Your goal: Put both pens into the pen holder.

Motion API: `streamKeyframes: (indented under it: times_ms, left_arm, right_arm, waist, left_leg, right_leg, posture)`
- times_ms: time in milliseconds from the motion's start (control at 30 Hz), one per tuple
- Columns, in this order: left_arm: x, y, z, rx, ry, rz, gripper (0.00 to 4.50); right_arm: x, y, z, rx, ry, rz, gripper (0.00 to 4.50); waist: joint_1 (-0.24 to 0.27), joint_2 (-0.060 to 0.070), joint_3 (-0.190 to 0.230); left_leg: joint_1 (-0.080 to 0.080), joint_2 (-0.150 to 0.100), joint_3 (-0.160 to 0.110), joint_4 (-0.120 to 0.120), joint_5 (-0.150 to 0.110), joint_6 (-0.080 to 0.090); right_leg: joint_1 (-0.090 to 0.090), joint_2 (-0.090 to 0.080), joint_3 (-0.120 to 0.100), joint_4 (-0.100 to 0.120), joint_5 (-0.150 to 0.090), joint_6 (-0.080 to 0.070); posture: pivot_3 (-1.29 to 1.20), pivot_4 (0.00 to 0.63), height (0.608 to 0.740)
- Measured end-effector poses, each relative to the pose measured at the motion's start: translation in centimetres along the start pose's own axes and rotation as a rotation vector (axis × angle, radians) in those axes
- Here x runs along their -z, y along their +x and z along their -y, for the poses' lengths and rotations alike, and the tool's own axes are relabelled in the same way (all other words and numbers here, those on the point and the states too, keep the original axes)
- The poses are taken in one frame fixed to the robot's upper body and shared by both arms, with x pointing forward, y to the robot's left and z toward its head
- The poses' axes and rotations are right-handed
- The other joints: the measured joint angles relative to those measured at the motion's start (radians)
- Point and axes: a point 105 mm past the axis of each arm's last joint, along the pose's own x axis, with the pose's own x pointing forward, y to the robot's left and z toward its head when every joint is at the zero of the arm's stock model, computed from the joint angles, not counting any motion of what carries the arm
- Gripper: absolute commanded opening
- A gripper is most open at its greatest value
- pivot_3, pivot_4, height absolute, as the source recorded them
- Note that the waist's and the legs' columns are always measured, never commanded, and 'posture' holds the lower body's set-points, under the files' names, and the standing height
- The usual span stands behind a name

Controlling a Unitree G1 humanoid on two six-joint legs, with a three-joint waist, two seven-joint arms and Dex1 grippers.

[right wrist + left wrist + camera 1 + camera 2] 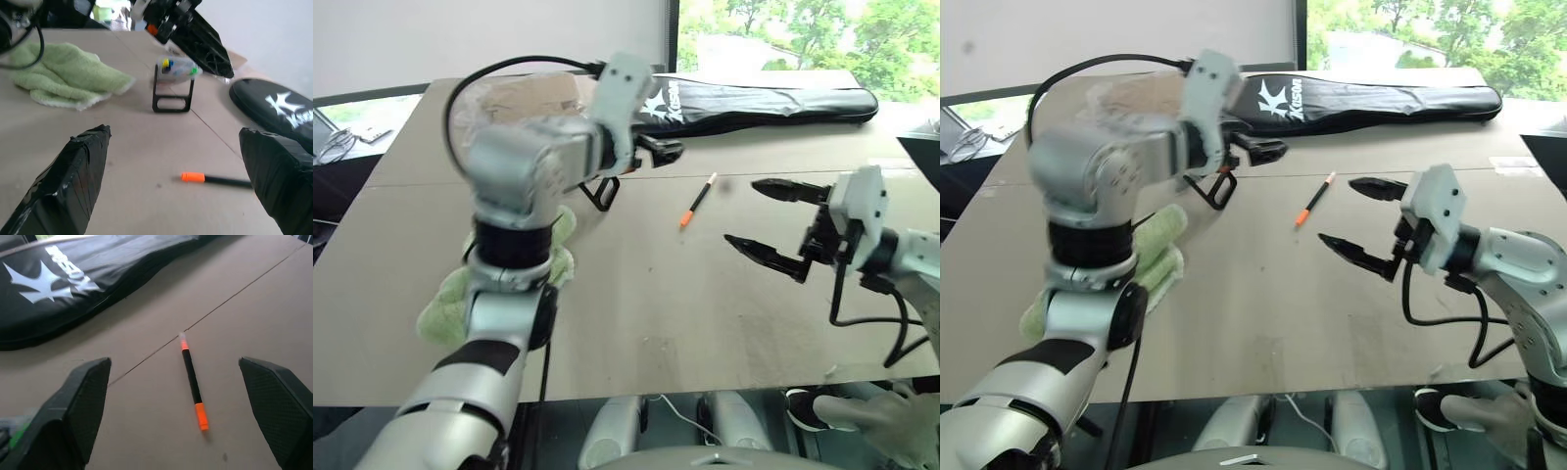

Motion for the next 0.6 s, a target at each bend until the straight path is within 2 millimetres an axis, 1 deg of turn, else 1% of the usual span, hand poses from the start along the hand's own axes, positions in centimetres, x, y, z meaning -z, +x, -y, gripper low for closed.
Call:
streamKeyframes:
  times_ms: [67,100,133,200,233,333,367,400,433,467,500,533,600]
  left_arm:
    - [0.2,2.4,1.1,0.036,-0.031,-0.097,4.37]
    - [0.7,3.8,1.3,0.038,-0.037,-0.146,4.37]
    - [1.1,4.7,1.3,0.029,-0.039,-0.177,4.37]
    - [2.4,7.5,1.4,0.006,-0.040,-0.233,4.37]
    - [3.4,8.7,1.6,0.001,-0.034,-0.255,4.37]
    - [6.1,11.0,2.0,-0.013,-0.004,-0.289,4.37]
    - [6.8,11.4,1.9,-0.024,0.011,-0.293,4.37]
    - [6.7,11.7,1.9,-0.027,0.031,-0.277,4.37]
    - [6.7,11.9,1.8,-0.035,0.055,-0.265,3.84]
    - [6.9,12.1,1.4,-0.051,0.084,-0.255,3.63]
    - [7.0,12.1,1.2,-0.054,0.101,-0.253,3.20]
    - [7.0,12.2,1.1,-0.050,0.115,-0.250,2.66]
    - [7.0,12.3,1.2,-0.032,0.140,-0.242,1.72]
  right_arm:
    - [1.0,-0.9,-0.1,0.032,-0.002,-0.060,4.50]
    - [1.6,-1.3,-0.2,0.050,-0.004,-0.092,4.50]
    - [1.9,-1.6,-0.2,0.062,-0.002,-0.108,4.50]
    - [2.4,-2.4,-0.1,0.117,0.000,-0.136,4.50]
    - [2.4,-2.7,0.1,0.145,-0.001,-0.138,4.50]
    - [2.1,-3.2,0.4,0.210,-0.004,-0.131,4.50]
    - [2.0,-3.3,0.3,0.225,0.002,-0.131,4.50]
    - [2.1,-3.4,0.2,0.236,0.015,-0.135,4.50]
    - [2.1,-3.4,-0.1,0.237,0.022,-0.135,4.50]
    - [2.0,-3.3,-0.4,0.239,0.026,-0.127,4.50]
    - [2.0,-3.3,-0.7,0.237,0.032,-0.123,4.50]
    - [1.9,-3.2,-0.8,0.240,0.037,-0.118,4.50]
    - [1.8,-3.2,-0.9,0.251,0.040,-0.111,4.50]
  waist:
    - [0.001,0.000,0.000]
    - [-0.001,0.000,0.000]
    - [-0.005,0.000,0.000]
    - [-0.009,0.000,0.000]
    - [-0.011,0.000,0.000]
    - [-0.013,0.000,0.000]
    - [-0.013,-0.001,0.001]
    - [-0.010,0.000,0.001]
    - [-0.008,0.000,0.000]
    - [-0.008,0.000,0.000]
    - [-0.008,0.000,0.000]
    - [-0.008,0.000,0.000]
    - [-0.008,0.000,0.000]
  left_leg:
    - [-0.001,-0.002,-0.001,0.001,0.000,0.000]
    - [-0.001,-0.002,-0.001,0.001,0.000,0.000]
    - [-0.001,-0.002,-0.001,0.000,0.000,0.000]
    - [0.000,-0.002,0.000,0.000,0.000,0.000]
    - [0.000,-0.002,0.000,0.000,0.000,0.000]
    - [-0.001,-0.002,0.001,-0.001,0.000,0.000]
    - [-0.001,-0.002,0.001,-0.001,0.000,0.000]
    - [-0.001,-0.002,0.001,0.000,0.000,0.000]
    - [-0.001,-0.002,0.000,0.000,0.000,0.000]
    - [-0.001,-0.002,0.000,0.000,0.000,0.000]
    - [-0.001,-0.002,0.000,0.000,0.000,0.000]
    - [-0.001,-0.003,0.000,0.000,0.000,0.000]
    - [-0.001,-0.003,0.000,0.000,0.000,0.000]
  right_leg:
    - [0.000,-0.002,-0.001,0.000,-0.001,0.001]
    - [0.000,-0.003,-0.001,0.000,-0.001,0.001]
    - [0.000,-0.004,0.000,0.000,-0.001,0.001]
    - [-0.001,-0.005,0.000,0.001,-0.001,0.001]
    - [-0.001,-0.005,0.001,0.001,-0.001,0.001]
    - [-0.002,-0.005,0.001,0.001,-0.001,0.001]
    - [-0.002,-0.005,0.002,0.002,-0.001,0.001]
    - [-0.002,-0.006,0.002,0.002,-0.001,0.001]
    - [-0.002,-0.006,0.002,0.002,-0.001,0.001]
    - [-0.002,-0.006,0.002,0.002,-0.001,0.001]
    - [-0.002,-0.006,0.002,0.002,-0.001,0.001]
    - [-0.002,-0.006,0.002,0.002,-0.001,0.001]
    - [-0.002,-0.006,0.001,0.002,-0.001,0.002]
  posture:
    - [0.00,0.150,0.740]
    - [0.00,0.150,0.740]
    - [0.00,0.150,0.740]
    - [0.00,0.150,0.740]
    - [0.00,0.150,0.740]
    - [0.00,0.150,0.740]
    - [0.00,0.150,0.740]
    - [0.00,0.150,0.740]
    - [0.00,0.150,0.740]
    - [0.00,0.150,0.740]
    - [0.00,0.150,0.740]
    - [0.00,0.150,0.740]
    - [0.00,0.150,0.740]
